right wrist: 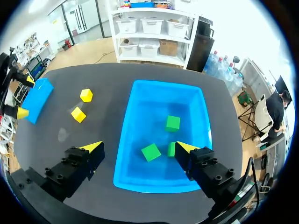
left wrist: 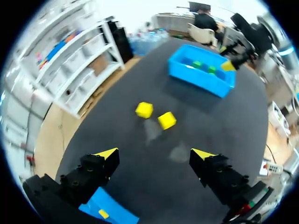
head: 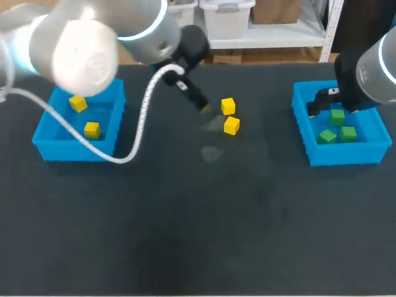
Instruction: Put the green cubes in the right bin and the yellow cubes in the left bin.
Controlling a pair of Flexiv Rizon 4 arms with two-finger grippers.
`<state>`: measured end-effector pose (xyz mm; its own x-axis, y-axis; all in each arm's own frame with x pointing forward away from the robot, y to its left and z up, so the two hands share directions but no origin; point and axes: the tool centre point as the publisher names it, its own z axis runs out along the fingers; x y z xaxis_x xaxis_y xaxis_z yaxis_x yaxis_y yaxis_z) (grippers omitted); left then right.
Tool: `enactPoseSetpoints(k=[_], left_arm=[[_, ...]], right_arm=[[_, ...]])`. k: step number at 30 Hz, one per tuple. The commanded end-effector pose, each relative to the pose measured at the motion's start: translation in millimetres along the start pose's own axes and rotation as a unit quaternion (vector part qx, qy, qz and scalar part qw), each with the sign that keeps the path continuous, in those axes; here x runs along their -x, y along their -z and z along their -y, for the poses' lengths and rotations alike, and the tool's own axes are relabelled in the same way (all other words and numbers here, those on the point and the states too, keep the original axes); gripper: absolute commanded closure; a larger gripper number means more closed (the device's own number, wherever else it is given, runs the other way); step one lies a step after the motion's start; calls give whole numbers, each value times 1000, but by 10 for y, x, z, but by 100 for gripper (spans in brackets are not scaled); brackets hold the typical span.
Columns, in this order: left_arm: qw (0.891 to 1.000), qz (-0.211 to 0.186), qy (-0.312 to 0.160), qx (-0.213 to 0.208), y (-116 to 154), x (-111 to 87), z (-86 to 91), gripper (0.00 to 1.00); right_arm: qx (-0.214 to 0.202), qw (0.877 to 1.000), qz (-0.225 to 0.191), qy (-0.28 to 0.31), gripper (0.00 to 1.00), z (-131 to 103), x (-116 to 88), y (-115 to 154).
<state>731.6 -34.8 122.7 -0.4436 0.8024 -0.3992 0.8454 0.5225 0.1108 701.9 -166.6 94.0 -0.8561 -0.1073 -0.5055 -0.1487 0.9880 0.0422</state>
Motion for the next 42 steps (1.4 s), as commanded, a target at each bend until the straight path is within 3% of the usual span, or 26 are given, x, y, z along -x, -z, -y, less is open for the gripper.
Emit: enactPoseSetpoints(k=[1,3,9,16,21,31,42], left_arm=[[993,-64,-71,-72,-113,273,166,0],[991,-90,-51,-80,-167,271,278,0],[988,-116,32,-100,-420,267,498,0],[966,-141,176,-126,-788,223,605,0],[953,-153,242,-104,-972,204,569,0],[953,-144,264,-39,-1166,308,334,0],[951,-165,262,-18,-1422,259,255,0]], right_arm=[[-2,1000,5,-1,0,1,-25,4],[-2,1000,5,-1,0,1,-25,4],[-2,1000,5,-1,0,1,-25,4],[-2,1000,5,-1,0,1,-25,4],[-2,1000,5,-1,0,1,-25,4],[-2,1000,5,-1,0,1,-25,4],[-2,1000,5,-1,0,1,-25,4]])
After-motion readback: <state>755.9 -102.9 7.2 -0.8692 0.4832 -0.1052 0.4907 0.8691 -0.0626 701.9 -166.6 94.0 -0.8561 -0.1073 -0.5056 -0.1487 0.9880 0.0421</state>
